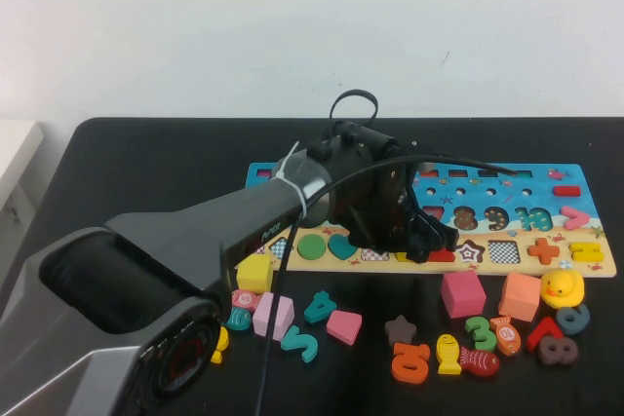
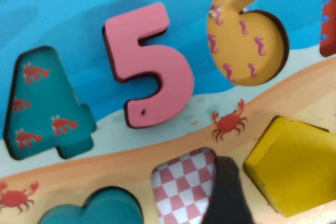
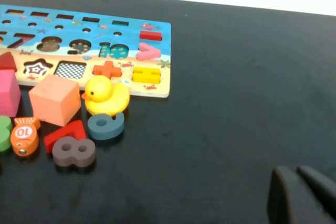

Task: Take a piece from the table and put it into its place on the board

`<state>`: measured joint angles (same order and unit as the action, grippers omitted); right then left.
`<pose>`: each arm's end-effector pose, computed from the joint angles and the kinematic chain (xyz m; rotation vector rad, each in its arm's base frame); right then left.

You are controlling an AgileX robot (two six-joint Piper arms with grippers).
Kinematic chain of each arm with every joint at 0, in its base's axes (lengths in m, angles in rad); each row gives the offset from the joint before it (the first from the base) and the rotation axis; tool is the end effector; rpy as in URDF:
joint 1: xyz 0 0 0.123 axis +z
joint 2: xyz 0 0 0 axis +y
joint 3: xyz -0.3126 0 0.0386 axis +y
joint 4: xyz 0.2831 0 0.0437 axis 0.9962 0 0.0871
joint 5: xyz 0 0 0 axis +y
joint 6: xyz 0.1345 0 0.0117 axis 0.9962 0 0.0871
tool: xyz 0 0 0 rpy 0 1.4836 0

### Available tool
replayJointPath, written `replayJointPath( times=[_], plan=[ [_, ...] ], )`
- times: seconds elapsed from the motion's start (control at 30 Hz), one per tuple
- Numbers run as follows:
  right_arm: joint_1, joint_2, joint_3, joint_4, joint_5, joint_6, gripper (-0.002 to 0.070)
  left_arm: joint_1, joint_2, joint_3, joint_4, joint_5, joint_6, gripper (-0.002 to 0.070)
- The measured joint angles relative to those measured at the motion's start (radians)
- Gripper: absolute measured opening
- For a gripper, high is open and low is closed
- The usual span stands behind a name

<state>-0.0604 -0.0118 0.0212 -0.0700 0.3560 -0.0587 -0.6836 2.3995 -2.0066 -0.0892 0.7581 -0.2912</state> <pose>0.0999 -0.0093 0.1619 -0.0421 1.8503 -0.1513 0.4602 -0.3856 0.1201 0.4612 2.6591 -0.4205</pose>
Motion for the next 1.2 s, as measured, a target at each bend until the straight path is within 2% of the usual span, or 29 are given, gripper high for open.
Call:
replayJointPath(
  times=[0.2, 0.4, 0.6, 0.7, 0.83, 0.93, 1.0, 1.07, 1.2],
  plan=[
    [0.000, 0.000, 0.000, 0.000, 0.000, 0.000, 0.0018, 0.000, 0.000, 0.000, 0.007, 0.000, -0.002, 0.0479],
    [0.000, 0.000, 0.000, 0.000, 0.000, 0.000, 0.0018, 0.000, 0.001, -0.026, 0.007, 0.021, 0.008, 0.0488],
    [0.000, 0.000, 0.000, 0.000, 0.000, 0.000, 0.0018, 0.000, 0.005, -0.177, 0.011, 0.144, 0.122, 0.0475],
    [0.000, 0.000, 0.000, 0.002, 0.000, 0.000, 0.0019, 0.000, 0.005, -0.294, 0.068, 0.258, 0.163, 0.0420],
    [0.000, 0.000, 0.000, 0.002, 0.000, 0.000, 0.0018, 0.000, 0.005, -0.458, 0.197, 0.422, 0.185, 0.0307],
    [0.000, 0.000, 0.000, 0.002, 0.000, 0.000, 0.0018, 0.000, -0.016, -0.533, 0.262, 0.467, 0.209, 0.0210],
    [0.000, 0.000, 0.000, 0.002, 0.000, 0.000, 0.0018, 0.000, -0.073, -0.543, 0.263, 0.485, 0.238, 0.0127],
    [0.000, 0.000, 0.000, 0.002, 0.000, 0.000, 0.0018, -0.002, -0.123, -0.545, 0.254, 0.490, 0.267, 0.0076],
    [0.000, 0.000, 0.000, 0.002, 0.000, 0.000, 0.0018, -0.010, -0.244, -0.514, 0.256, 0.495, 0.313, 0.0015]
  ],
)
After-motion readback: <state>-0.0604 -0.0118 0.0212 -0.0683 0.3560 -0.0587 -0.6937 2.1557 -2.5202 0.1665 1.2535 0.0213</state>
